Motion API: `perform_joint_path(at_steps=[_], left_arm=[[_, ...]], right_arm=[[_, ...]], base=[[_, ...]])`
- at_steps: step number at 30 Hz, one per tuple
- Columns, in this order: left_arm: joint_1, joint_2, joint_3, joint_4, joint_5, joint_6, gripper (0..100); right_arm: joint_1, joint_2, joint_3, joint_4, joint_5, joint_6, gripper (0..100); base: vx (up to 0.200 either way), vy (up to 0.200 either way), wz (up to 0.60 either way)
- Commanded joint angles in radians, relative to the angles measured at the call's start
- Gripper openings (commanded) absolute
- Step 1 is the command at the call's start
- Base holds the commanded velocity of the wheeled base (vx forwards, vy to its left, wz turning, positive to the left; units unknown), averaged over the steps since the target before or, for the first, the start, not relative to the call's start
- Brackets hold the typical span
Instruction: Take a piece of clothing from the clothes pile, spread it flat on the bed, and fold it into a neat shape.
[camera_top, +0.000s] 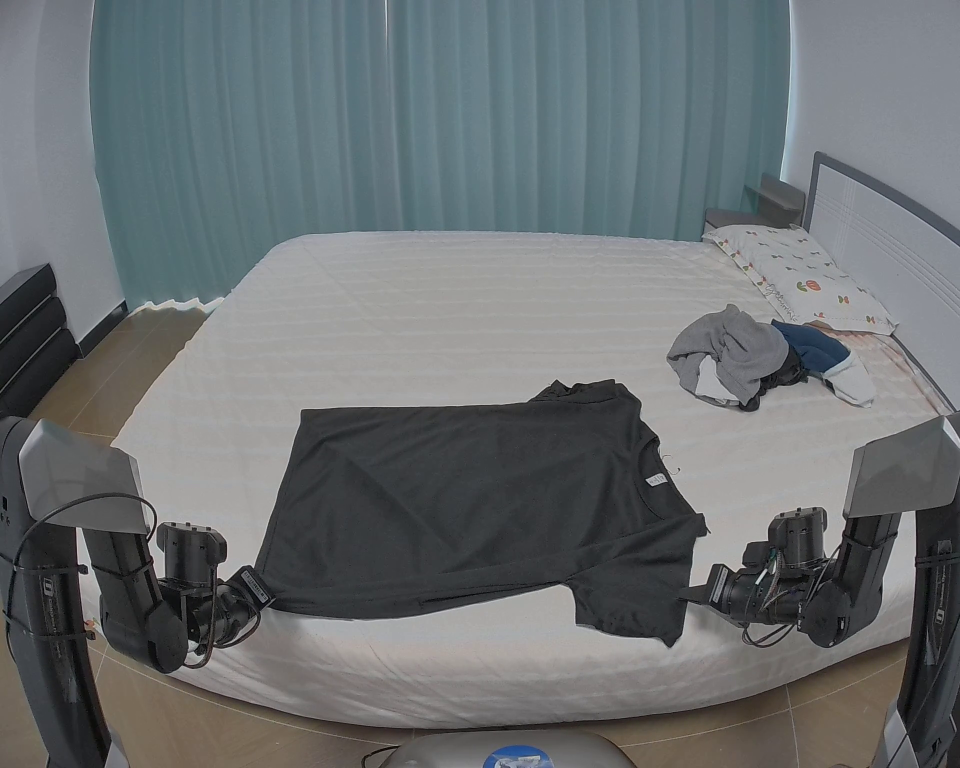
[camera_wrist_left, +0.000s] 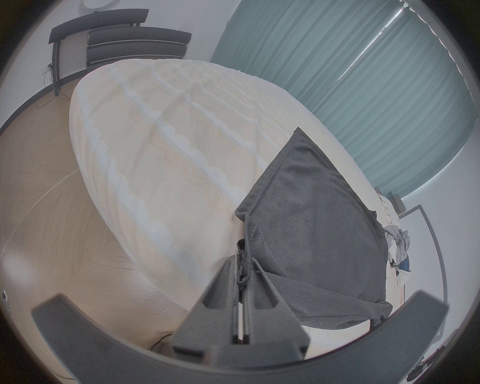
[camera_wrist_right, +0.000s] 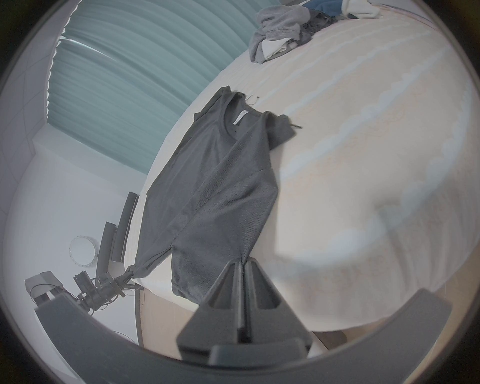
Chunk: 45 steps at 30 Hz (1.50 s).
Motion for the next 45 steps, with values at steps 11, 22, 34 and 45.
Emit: perform_joint_path(at_steps=[11, 22, 34, 45], left_arm=[[0.008, -0.014, 0.039, -0.032, 0.011, 0.037, 0], [0.032, -0.014, 0.136, -0.144, 0.036, 0.225, 0], [0.051, -0.026, 0.196, -0.144, 0.037, 0.337, 0], [0.049, -0.038, 0.266, -0.144, 0.037, 0.432, 0]], right_arm=[[-0.087, -0.14, 0.184, -0.013, 0.101, -0.008, 0], [-0.073, -0.163, 0.319, -0.018, 0.103, -0.115, 0], [-0.065, -0.187, 0.382, -0.035, 0.103, -0.172, 0], [-0.065, -0.225, 0.411, -0.021, 0.103, -0.176, 0]], base=[[0.0, 0.0, 0.0], [0.0, 0.0, 0.0], [0.0, 0.0, 0.0], [0.0, 0.0, 0.0]])
